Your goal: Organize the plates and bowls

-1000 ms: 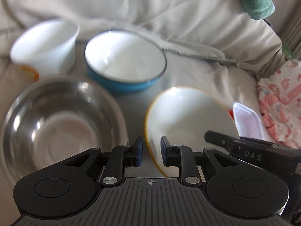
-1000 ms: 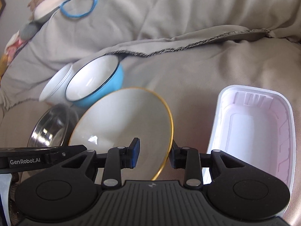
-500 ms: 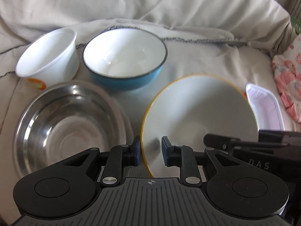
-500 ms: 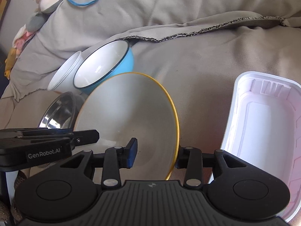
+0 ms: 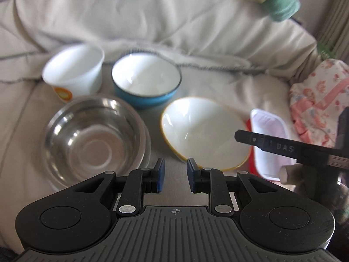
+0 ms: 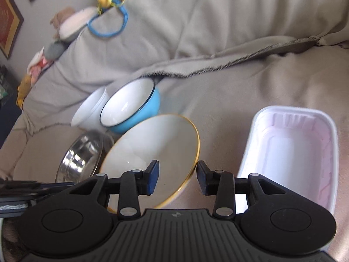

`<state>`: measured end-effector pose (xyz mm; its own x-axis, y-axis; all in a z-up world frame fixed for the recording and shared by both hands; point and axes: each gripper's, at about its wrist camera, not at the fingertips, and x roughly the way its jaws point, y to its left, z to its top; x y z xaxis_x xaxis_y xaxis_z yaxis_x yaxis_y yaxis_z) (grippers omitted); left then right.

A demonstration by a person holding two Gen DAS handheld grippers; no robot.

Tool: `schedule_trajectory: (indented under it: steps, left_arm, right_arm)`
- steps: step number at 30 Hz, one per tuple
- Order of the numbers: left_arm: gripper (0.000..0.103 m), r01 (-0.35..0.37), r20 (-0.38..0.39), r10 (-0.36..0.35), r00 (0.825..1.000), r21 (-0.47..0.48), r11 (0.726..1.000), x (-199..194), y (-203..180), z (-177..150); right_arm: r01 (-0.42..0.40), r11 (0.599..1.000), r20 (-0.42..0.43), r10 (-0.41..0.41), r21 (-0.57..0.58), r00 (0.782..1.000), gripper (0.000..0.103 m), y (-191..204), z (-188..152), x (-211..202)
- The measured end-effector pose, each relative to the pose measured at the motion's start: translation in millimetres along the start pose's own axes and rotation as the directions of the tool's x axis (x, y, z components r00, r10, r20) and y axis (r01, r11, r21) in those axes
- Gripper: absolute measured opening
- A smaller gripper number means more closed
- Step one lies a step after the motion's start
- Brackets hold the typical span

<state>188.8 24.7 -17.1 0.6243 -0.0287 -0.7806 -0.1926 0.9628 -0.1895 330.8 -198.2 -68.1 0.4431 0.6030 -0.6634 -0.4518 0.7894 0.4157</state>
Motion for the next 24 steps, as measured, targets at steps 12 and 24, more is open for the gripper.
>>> schedule_trajectory:
  steps: [12,24]
  left_arm:
    - [0.025,0.074,0.173,-0.072,0.982,-0.009,0.997,-43,43,13]
    - [0.025,0.138,0.099,-0.119,0.988,-0.215,0.967,82,136,112]
  right_arm:
    - [0.163,0.986,0.147,-0.154,-0.047,0.977,0.039,-12,-11,-27]
    - [0.345,0.921,-0.029,-0.355,-0.178,0.934,0.063,115,56,30]
